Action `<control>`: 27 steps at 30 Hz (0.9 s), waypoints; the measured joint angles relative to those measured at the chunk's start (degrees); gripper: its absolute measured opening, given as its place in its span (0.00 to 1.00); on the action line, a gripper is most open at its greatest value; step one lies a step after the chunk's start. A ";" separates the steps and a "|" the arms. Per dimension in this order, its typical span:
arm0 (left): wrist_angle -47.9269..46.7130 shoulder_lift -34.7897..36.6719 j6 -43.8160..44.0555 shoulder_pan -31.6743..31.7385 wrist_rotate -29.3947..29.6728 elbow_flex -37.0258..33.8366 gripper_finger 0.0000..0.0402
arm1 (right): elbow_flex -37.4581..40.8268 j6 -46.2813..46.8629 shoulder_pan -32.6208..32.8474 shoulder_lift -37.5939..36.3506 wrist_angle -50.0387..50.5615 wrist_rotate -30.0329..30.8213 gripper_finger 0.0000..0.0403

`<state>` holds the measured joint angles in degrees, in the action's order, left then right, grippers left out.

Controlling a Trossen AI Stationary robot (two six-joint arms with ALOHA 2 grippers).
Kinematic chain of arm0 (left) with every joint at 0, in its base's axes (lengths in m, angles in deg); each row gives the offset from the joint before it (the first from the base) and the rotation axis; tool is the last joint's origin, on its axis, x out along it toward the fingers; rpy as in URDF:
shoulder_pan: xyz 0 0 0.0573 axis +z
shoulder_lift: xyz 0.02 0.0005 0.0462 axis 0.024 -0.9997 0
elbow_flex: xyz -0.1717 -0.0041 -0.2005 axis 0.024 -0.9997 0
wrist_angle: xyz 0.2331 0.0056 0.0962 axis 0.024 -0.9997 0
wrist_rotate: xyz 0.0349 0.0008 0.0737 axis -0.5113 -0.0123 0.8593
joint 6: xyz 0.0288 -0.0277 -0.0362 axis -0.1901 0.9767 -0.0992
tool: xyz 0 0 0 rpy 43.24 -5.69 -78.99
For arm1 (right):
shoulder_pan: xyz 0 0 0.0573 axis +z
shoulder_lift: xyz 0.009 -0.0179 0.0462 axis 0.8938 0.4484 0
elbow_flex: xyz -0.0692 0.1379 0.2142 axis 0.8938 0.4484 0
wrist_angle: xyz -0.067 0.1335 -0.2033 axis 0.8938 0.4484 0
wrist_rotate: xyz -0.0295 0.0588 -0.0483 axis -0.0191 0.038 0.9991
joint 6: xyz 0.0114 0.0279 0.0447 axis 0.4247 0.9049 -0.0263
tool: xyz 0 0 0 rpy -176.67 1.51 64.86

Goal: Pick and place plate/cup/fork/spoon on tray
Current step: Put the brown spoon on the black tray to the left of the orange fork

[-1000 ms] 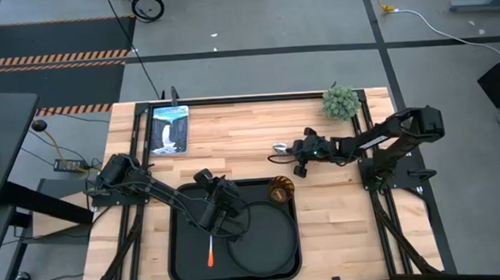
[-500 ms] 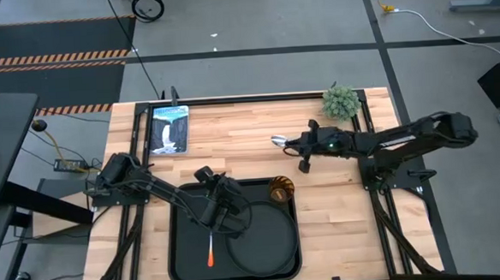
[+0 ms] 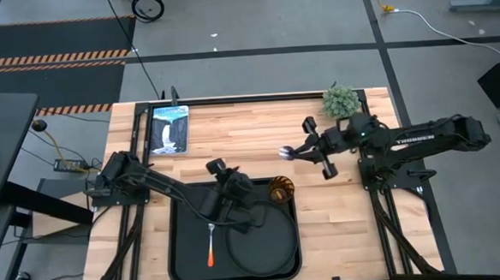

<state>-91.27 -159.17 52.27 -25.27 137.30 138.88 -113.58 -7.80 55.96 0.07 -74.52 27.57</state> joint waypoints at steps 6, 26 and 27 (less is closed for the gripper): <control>16.16 0.00 -25.57 2.03 -3.81 6.57 0.34 | -0.05 4.50 0.74 0.03 -11.92 -5.18 0.09; 59.37 -1.71 -46.62 21.79 -62.56 8.28 0.34 | -0.09 14.61 2.95 0.03 -37.98 -10.30 0.09; 60.29 -1.82 -46.56 22.55 -63.77 8.27 0.34 | -0.09 13.96 3.23 0.04 -37.96 -8.97 0.09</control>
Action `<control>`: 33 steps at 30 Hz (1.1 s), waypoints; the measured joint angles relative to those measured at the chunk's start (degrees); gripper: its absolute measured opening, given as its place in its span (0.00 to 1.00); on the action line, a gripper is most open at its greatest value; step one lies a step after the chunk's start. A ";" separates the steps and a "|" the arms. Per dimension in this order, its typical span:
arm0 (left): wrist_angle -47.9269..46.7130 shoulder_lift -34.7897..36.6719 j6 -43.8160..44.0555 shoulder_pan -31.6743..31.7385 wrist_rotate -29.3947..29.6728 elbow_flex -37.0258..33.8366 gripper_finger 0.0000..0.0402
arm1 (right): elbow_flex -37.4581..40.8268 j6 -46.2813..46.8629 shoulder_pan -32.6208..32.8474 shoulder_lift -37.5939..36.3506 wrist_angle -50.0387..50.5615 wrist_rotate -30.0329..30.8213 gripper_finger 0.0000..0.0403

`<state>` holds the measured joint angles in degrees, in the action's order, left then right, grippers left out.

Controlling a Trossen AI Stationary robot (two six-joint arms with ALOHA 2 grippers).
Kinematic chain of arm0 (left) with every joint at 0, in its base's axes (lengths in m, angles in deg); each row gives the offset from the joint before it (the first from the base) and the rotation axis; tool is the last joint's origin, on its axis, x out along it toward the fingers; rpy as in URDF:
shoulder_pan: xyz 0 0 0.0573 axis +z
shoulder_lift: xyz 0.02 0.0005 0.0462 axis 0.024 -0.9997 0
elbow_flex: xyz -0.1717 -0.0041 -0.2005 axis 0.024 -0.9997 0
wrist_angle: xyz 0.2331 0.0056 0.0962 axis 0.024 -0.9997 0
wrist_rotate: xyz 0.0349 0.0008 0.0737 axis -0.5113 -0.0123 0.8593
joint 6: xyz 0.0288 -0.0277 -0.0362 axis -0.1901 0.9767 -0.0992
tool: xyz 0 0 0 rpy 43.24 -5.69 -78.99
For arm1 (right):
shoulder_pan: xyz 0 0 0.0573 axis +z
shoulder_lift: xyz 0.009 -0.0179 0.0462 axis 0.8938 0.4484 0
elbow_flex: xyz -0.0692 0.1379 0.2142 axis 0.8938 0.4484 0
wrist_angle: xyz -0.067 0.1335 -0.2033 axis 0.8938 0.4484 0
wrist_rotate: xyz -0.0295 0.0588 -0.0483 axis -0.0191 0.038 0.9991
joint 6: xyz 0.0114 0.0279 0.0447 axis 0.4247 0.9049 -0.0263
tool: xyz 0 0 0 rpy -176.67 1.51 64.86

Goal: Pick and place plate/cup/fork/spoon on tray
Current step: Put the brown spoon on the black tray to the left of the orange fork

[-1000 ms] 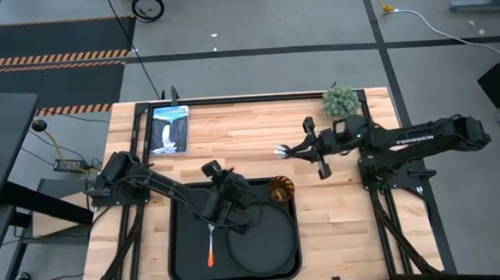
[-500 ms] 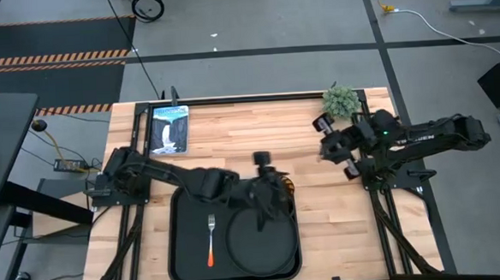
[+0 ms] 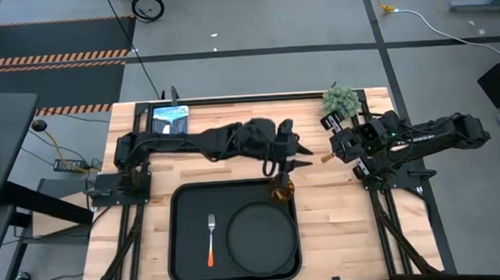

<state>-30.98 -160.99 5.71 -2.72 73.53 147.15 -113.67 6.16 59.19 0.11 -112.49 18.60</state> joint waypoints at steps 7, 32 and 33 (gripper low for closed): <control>7.44 -2.89 0.59 3.36 -9.40 0.04 0.34 | 0.00 -3.26 1.49 0.16 -2.12 7.77 0.09; 13.65 -3.64 1.80 3.72 -17.38 0.00 0.23 | 0.00 -5.53 2.58 4.54 -4.81 9.54 0.09; 13.65 -3.64 1.86 3.72 -17.46 0.00 0.21 | 0.00 -5.43 2.58 4.54 -4.81 9.50 0.09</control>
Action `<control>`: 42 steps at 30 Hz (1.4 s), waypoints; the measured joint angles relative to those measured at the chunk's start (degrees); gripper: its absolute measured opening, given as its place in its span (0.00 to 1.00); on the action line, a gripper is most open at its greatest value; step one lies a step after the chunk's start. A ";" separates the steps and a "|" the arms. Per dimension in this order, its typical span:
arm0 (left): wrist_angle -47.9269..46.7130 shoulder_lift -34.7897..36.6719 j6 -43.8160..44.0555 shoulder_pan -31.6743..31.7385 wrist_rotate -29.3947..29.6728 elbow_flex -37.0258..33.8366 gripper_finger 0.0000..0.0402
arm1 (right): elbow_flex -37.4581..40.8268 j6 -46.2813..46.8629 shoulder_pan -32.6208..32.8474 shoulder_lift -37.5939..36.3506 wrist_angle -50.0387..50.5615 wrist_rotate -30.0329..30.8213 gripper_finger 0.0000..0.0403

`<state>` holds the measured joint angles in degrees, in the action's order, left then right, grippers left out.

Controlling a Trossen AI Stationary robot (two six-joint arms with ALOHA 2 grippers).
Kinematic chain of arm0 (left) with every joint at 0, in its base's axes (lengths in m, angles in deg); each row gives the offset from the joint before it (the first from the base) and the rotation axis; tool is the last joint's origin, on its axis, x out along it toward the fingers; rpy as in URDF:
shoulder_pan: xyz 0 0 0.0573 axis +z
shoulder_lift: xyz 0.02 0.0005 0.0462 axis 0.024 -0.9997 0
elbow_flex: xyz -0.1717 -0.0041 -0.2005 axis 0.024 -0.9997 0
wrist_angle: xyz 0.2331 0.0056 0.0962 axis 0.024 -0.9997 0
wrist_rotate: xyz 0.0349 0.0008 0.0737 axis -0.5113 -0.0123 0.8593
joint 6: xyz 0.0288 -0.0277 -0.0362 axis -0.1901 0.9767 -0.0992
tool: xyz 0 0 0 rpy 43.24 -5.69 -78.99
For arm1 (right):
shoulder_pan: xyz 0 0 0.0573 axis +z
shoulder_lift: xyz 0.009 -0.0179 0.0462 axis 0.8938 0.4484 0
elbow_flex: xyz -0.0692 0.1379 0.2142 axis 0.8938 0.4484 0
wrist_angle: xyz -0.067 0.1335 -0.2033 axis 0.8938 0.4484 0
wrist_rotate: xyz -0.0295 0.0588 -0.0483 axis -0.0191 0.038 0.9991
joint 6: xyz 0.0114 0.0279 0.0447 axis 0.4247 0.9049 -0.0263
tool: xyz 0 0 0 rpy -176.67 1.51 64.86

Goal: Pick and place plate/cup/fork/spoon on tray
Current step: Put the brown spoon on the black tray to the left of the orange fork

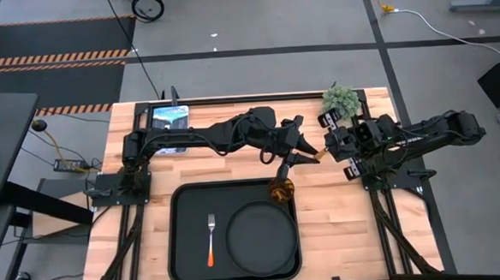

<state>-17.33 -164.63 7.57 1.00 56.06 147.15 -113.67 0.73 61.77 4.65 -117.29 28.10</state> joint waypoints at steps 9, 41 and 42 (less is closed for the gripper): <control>-0.26 0.07 0.52 -0.02 -0.51 0.00 0.14 | 0.00 0.19 0.00 -0.07 0.04 0.06 0.12; -7.67 4.78 1.21 -0.40 3.07 0.04 0.10 | -0.02 -2.78 -0.11 -6.49 9.71 1.70 0.40; -8.22 5.02 1.11 -0.53 3.41 0.04 0.10 | -0.02 -2.79 -0.11 -6.96 10.58 1.72 0.40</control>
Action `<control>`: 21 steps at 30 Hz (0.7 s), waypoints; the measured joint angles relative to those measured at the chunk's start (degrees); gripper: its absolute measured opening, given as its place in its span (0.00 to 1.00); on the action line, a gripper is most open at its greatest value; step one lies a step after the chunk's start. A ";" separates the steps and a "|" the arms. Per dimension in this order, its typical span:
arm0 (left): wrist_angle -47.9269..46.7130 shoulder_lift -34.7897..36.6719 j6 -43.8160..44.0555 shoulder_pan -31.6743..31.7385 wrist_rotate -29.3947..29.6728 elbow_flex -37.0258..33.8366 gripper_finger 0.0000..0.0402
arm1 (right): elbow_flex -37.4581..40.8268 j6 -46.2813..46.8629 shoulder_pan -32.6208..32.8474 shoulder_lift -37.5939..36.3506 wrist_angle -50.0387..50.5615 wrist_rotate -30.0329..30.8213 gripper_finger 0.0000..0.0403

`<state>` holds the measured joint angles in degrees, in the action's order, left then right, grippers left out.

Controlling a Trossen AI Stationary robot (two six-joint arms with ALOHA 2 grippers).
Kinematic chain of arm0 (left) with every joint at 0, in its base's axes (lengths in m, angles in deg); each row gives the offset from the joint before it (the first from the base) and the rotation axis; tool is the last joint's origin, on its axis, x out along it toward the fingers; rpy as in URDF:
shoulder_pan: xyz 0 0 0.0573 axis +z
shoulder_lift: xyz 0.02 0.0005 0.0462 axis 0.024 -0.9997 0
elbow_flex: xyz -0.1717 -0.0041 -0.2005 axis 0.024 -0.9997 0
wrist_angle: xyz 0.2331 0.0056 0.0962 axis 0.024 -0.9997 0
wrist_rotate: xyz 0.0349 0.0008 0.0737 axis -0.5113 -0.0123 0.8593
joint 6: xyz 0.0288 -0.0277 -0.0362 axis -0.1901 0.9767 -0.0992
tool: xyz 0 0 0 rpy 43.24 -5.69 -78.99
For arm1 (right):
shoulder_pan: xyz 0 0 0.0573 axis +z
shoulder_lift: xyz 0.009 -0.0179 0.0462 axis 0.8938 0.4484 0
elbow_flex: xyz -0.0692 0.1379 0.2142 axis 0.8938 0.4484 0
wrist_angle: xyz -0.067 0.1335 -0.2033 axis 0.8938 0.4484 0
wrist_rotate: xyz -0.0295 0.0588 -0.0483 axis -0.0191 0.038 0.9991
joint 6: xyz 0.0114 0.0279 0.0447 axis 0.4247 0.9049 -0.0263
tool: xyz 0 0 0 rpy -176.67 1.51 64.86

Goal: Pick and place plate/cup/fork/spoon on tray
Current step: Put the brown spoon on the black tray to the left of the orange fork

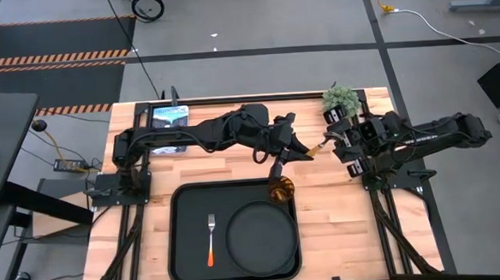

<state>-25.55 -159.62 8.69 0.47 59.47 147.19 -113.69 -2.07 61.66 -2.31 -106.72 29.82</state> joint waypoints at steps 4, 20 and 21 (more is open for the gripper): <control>-3.62 0.62 -1.09 -1.17 1.94 0.00 0.10 | 0.00 -0.42 -0.06 -1.29 3.46 0.32 0.40; -23.36 5.33 -3.59 -8.27 17.89 0.00 0.10 | -0.02 -2.05 -1.88 -7.64 22.79 -0.52 0.40; -25.41 5.69 -2.92 -8.82 18.50 0.00 0.10 | -0.02 -2.11 -1.88 -7.91 23.93 -0.60 0.40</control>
<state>-50.96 -153.93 5.77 -8.36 77.97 147.19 -113.71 -4.18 59.78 -10.22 -82.78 29.21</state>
